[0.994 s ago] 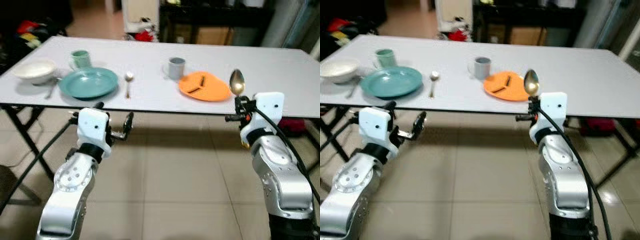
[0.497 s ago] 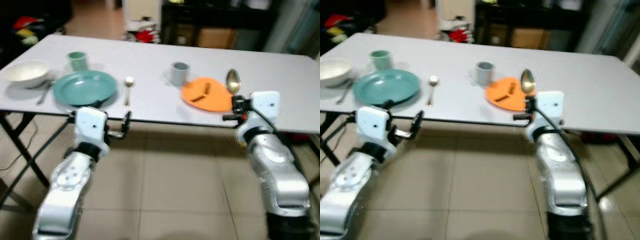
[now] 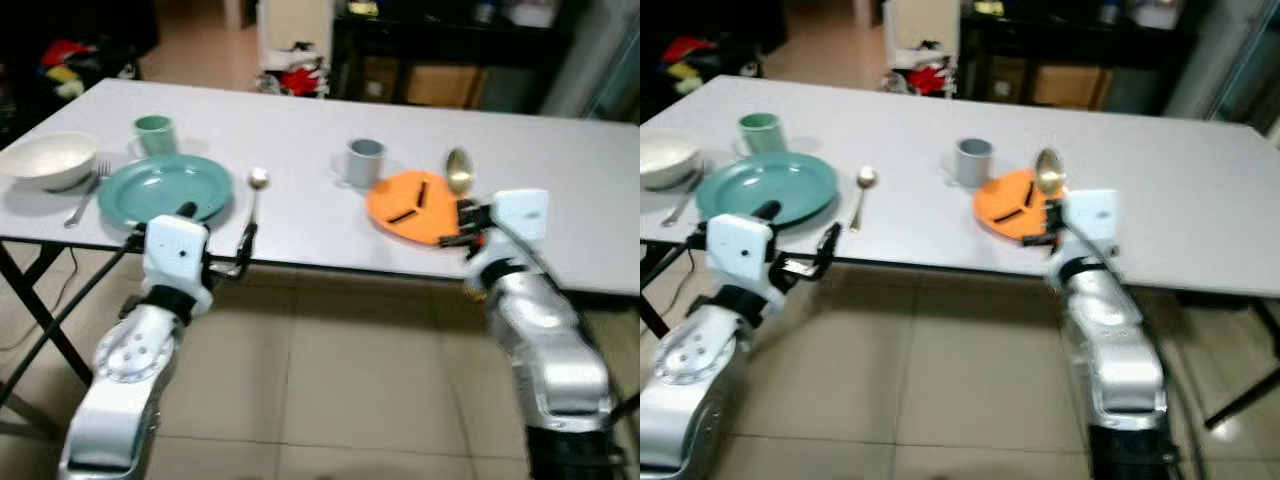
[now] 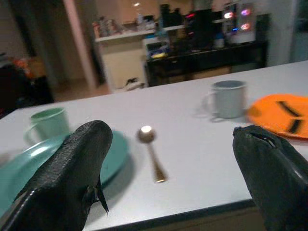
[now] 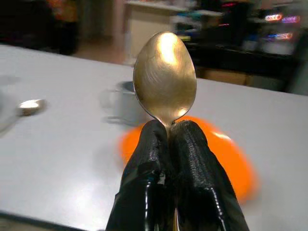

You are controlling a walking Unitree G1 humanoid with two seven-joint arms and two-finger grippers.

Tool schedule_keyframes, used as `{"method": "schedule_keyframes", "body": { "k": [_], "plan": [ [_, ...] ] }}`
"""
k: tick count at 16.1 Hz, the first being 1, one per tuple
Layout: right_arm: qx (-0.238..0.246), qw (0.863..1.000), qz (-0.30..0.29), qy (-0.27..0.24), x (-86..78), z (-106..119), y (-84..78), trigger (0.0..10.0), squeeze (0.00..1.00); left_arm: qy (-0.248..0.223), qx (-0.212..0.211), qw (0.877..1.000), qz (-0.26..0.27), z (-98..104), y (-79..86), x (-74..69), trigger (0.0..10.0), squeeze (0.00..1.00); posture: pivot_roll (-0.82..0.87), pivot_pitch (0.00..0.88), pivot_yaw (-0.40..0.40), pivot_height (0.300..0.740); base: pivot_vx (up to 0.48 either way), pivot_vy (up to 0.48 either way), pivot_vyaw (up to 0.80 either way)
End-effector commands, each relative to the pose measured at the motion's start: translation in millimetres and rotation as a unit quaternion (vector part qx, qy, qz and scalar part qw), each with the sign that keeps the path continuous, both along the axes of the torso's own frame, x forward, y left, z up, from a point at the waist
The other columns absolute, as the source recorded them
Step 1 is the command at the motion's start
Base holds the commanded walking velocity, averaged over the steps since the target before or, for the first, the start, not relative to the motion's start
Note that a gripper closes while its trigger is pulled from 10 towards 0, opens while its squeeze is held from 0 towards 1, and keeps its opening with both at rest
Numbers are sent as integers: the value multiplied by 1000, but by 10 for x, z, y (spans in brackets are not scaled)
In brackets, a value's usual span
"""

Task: Setting the table

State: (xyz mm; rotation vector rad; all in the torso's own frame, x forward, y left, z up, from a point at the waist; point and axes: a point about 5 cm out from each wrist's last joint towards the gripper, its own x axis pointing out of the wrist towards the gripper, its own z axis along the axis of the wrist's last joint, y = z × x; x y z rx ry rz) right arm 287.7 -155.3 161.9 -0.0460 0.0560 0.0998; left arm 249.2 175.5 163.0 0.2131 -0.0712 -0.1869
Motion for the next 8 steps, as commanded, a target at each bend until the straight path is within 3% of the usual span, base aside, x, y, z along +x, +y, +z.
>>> {"method": "schedule_keyframes", "body": {
  "k": [1, 4, 8],
  "plan": [
    [-4, 1000, -10, -8, 13, 49, -63, 10000, 0, -1, 1, 1000, -9, 13, -36, 8, 10000, 0, 93, 0, -51, 740, 345, 0, 0],
    [-5, 1000, -6, 3, 0, 18, -55, 10000, 0, -1, 4, 1000, -14, 14, -43, 12, 10000, 0, 92, 0, -47, 740, 344, 0, 0],
    [-6, 1000, -6, 8, -5, 10, -78, 10000, 0, 2, 7, 1000, -19, 6, -57, 5, 10000, 0, 81, 0, -44, 740, 342, 0, -800]
  ]
}}
